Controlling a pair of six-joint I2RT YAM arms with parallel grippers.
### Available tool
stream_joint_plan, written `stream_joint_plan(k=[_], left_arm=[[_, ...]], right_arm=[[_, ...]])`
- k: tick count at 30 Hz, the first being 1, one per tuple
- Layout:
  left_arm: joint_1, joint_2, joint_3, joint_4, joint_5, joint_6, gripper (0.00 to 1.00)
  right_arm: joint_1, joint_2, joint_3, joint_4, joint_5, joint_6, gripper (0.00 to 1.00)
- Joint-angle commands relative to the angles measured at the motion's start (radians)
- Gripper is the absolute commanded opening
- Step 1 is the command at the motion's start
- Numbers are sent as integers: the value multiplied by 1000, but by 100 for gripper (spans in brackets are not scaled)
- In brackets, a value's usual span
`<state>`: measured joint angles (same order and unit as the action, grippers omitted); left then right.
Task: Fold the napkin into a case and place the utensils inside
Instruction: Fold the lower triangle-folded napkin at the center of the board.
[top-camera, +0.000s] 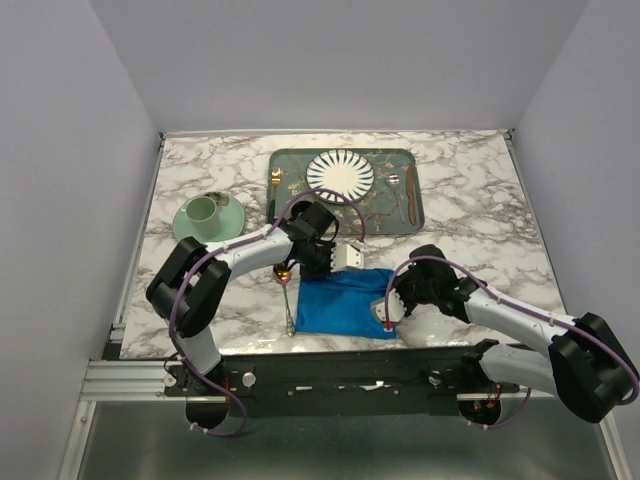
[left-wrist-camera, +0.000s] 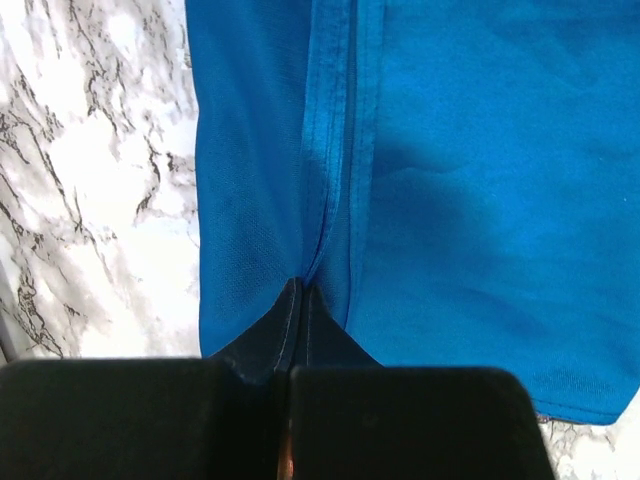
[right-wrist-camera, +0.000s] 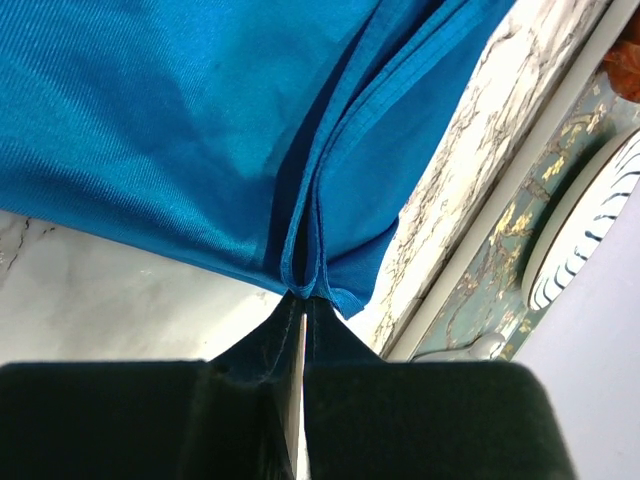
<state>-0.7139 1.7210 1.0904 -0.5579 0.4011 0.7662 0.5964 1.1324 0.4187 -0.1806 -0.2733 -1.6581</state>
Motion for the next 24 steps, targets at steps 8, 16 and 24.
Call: stream_joint_plan(k=[8, 16, 24], left_arm=[[-2, 63, -4, 39, -7, -80, 0], [-2, 72, 17, 19, 4, -84, 0], [-2, 89, 42, 18, 2, -84, 0]], right_arm=[[-27, -89, 55, -22, 37, 197, 51], [-79, -178, 121, -175, 20, 378, 60], [-170, -195, 277, -312, -30, 754, 56]])
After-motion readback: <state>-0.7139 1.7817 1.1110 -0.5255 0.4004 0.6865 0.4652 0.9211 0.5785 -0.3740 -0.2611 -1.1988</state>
